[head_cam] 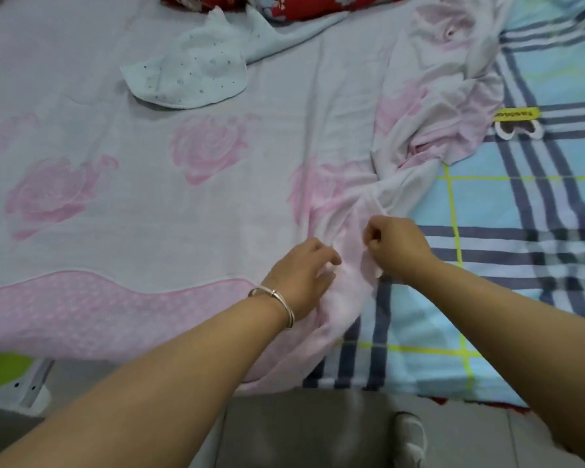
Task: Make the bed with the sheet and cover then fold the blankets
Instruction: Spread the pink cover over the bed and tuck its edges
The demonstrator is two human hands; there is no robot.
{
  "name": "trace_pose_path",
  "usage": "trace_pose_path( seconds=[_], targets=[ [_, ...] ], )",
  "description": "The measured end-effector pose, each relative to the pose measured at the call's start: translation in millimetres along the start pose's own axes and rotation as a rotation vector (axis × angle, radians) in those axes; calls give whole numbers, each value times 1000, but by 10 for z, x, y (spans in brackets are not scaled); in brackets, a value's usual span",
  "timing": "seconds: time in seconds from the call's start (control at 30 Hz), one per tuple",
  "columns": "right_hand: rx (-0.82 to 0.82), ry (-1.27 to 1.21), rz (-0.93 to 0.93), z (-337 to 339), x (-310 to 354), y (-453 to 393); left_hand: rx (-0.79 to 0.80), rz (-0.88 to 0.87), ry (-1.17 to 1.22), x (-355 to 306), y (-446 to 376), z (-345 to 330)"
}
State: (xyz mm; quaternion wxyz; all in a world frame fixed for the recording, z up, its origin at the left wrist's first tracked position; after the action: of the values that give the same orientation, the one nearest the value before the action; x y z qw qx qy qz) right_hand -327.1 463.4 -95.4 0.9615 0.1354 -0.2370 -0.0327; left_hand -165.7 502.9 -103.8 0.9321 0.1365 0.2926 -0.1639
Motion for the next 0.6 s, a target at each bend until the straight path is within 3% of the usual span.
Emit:
trace_pose_path(
  seconds=[0.07, 0.13, 0.2, 0.27, 0.37, 0.43, 0.53, 0.6],
  targets=[
    [-9, 92, -29, 179, -395, -121, -133, -197, -73, -294, -286, -211],
    [39, 175, 41, 253, -641, -240, -152, -261, -261, -470, -518, -425],
    [81, 220, 132, 306, -849, -396, 7, -24, -431, -575, -782, -573],
    [108, 261, 217, 326, -997, -574, 155, 273, -426, -558, -985, -590],
    [92, 406, 348, 332, -1027, -776, -4, 441, -202, -429, -1197, -443],
    [66, 474, 378, 347, -1052, -916, -66, 564, 79, -404, -1274, -329],
    [-100, 432, 505, 364, -1029, -1116, 48, 721, 586, -504, -1255, -260],
    [-135, 368, 583, 404, -972, -1239, 136, 749, 668, -512, -1235, -294]
  ],
)
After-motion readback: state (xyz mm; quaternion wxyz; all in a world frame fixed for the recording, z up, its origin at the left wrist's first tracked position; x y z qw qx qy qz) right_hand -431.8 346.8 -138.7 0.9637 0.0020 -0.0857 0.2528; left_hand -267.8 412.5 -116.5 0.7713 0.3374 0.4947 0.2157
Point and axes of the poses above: each hand's wrist, its own y-axis away from the middle knuckle, its own z-axis out of the back of the hand, x = y × z, the point moved 1 cm from there along -y, towards the middle knuckle, and after that the axes turned 1 degree about z, right-handed, at the moved point
